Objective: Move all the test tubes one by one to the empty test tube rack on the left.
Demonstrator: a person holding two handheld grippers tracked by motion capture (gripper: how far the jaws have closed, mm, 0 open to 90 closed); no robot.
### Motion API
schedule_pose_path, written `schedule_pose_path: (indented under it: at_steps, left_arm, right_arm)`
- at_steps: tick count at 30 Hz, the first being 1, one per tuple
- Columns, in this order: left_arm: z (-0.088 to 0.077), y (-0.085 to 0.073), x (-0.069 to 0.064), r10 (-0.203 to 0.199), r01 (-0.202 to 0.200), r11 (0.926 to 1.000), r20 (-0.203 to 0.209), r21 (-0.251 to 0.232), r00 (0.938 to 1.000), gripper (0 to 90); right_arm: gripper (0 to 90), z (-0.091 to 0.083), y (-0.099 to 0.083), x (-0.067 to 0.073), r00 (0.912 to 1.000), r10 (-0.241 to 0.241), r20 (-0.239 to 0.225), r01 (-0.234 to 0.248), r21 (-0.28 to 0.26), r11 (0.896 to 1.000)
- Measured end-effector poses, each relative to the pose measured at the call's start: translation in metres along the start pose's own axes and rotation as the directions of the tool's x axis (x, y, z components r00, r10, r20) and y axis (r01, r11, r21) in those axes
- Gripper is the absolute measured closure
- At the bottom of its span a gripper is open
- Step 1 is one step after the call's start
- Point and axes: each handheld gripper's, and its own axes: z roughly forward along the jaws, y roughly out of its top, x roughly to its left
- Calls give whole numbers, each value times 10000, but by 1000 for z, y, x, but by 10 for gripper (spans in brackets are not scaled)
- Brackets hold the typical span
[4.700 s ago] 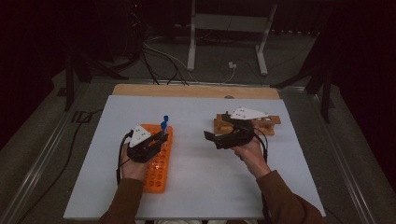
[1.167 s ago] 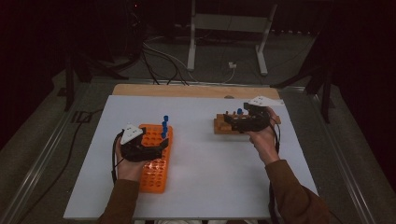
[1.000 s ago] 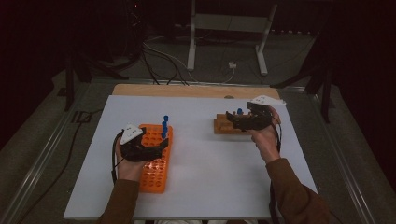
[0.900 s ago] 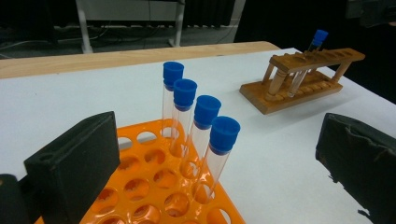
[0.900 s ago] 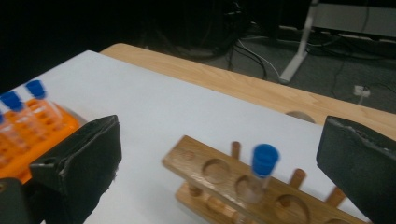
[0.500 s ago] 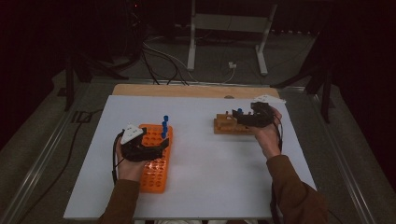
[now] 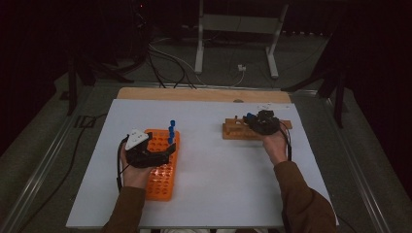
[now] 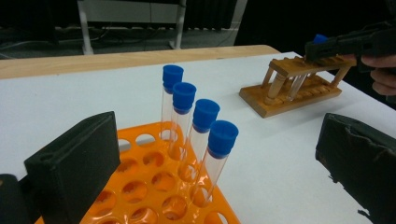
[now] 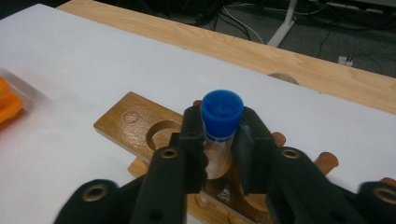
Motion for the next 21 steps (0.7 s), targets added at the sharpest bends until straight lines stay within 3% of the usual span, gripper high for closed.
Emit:
schedule_pose_path:
  at_steps: [5, 12, 16, 19, 21]
  left_arm:
    - [1, 5, -7, 272, -273, 9995, -43, -151, 9996, 9]
    - [1, 15, -28, 898, -887, 9952, 241, -425, 9957, 33]
    - [4, 17, -43, 1294, -1272, 9909, 534, -431, 9902, 59]
    - [8, 17, -54, 1552, -1525, 9876, 828, -379, 9844, 81]
    - [11, 17, -60, 1683, -1659, 9856, 1026, -318, 9804, 102]
  right_arm:
    - [765, -12, 7, 1, 10000, -54, 68, 57, -574, 9983]
    - [765, -51, 30, 6, 9996, -264, -89, 245, -1722, 9848]
    - [765, -63, 35, 25, 9944, -808, -685, 679, -1738, 9824]
    - [764, -63, 35, 47, 9832, -1123, -1436, 891, -1587, 9833]
    - [764, -61, 33, 63, 9709, -1246, -2044, 955, -1467, 9846]
